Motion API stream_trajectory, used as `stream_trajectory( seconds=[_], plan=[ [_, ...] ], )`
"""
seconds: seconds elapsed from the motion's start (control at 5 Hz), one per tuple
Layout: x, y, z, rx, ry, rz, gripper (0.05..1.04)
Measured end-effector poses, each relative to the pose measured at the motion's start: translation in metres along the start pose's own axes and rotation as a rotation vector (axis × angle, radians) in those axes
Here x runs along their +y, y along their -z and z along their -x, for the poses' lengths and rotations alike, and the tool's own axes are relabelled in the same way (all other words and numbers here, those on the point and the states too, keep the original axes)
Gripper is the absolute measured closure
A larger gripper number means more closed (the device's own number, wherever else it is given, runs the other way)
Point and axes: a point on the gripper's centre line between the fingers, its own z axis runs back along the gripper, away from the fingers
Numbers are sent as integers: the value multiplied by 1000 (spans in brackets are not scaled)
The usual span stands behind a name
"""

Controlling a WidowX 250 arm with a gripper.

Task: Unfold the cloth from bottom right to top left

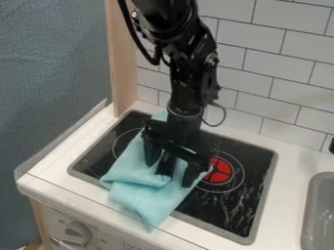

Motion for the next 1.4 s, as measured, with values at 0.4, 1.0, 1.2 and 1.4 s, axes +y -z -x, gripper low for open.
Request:
stream_trajectory(
  seconds=[0.4,1.0,1.2,1.4],
  plan=[
    [2,6,3,34,-13,-18,416],
    [2,4,6,33,2,-14,985],
    [9,-10,8,6,-13,-9,1023],
    [25,-18,10,1,-46,8,1031]
  ],
)
